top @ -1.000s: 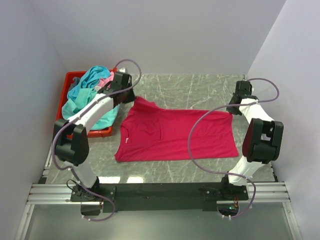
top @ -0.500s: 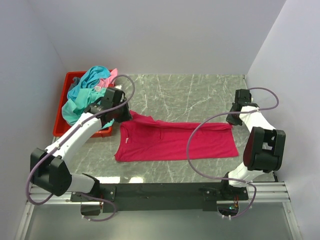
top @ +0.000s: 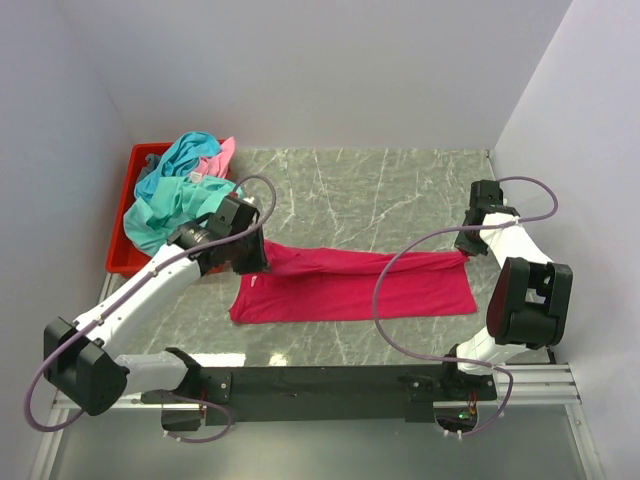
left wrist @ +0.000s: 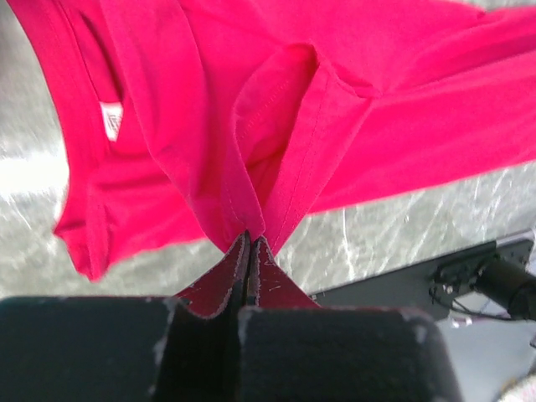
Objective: Fold and stack the t-shirts
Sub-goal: Fold the tshirt
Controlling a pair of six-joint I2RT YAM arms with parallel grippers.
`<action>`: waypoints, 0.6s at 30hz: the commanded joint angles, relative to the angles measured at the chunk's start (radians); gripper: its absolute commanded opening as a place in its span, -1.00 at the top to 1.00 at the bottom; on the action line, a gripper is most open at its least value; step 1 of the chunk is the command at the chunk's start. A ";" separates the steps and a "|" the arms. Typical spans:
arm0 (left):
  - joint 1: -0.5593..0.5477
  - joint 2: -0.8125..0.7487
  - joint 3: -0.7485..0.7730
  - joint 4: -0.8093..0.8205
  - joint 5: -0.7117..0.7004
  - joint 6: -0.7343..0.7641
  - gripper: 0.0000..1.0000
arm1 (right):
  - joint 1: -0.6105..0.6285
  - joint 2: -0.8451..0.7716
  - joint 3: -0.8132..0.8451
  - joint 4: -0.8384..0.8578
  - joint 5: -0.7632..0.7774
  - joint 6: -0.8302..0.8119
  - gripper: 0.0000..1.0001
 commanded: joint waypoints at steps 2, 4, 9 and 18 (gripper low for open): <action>-0.045 -0.059 -0.016 -0.061 0.016 -0.069 0.99 | -0.006 -0.005 0.038 -0.018 0.035 -0.026 1.00; -0.066 -0.073 -0.030 -0.076 0.019 -0.094 0.99 | -0.006 -0.003 0.036 -0.018 0.035 -0.026 1.00; -0.097 -0.111 -0.077 -0.081 0.037 -0.135 0.99 | -0.006 -0.003 0.024 -0.011 0.038 -0.020 1.00; -0.115 -0.113 -0.114 -0.122 0.054 -0.138 -0.21 | -0.006 -0.006 -0.008 -0.024 0.064 -0.012 1.00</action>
